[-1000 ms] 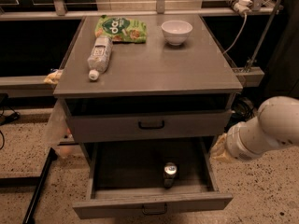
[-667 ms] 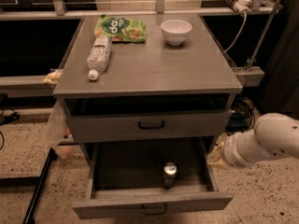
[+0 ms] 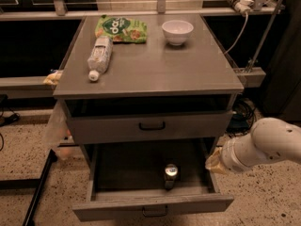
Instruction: Pick redbull can from middle drawer and place on counter
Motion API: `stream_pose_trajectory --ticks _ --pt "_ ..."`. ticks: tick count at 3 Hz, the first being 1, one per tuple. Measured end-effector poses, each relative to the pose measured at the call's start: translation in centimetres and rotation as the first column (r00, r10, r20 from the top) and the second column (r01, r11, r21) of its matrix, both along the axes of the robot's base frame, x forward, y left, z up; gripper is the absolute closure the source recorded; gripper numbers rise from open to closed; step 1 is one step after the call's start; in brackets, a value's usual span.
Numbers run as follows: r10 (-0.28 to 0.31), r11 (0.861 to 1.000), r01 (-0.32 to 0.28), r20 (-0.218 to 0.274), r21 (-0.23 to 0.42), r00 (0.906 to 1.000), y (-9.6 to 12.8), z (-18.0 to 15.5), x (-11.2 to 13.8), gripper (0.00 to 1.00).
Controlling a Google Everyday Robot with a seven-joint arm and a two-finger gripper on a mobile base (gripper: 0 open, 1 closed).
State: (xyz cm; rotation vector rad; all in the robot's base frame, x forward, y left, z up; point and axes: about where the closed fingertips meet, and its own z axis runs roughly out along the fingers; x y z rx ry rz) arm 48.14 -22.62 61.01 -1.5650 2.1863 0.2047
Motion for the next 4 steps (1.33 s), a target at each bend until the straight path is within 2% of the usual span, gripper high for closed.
stream_pose_trajectory --ticks 1,2,3,4 --pt "0.015 0.999 -0.016 0.009 0.043 0.9998 0.2 -1.8 -0.3 0.81" --pt "0.038 0.99 -0.039 0.012 0.138 0.9992 1.7 -4.0 -0.3 0.58" --pt "0.061 0.97 -0.063 0.013 0.237 0.998 3.9 -6.1 0.1 0.36" --pt "0.085 0.944 -0.087 0.022 0.319 0.9962 5.7 -8.3 1.0 0.25"
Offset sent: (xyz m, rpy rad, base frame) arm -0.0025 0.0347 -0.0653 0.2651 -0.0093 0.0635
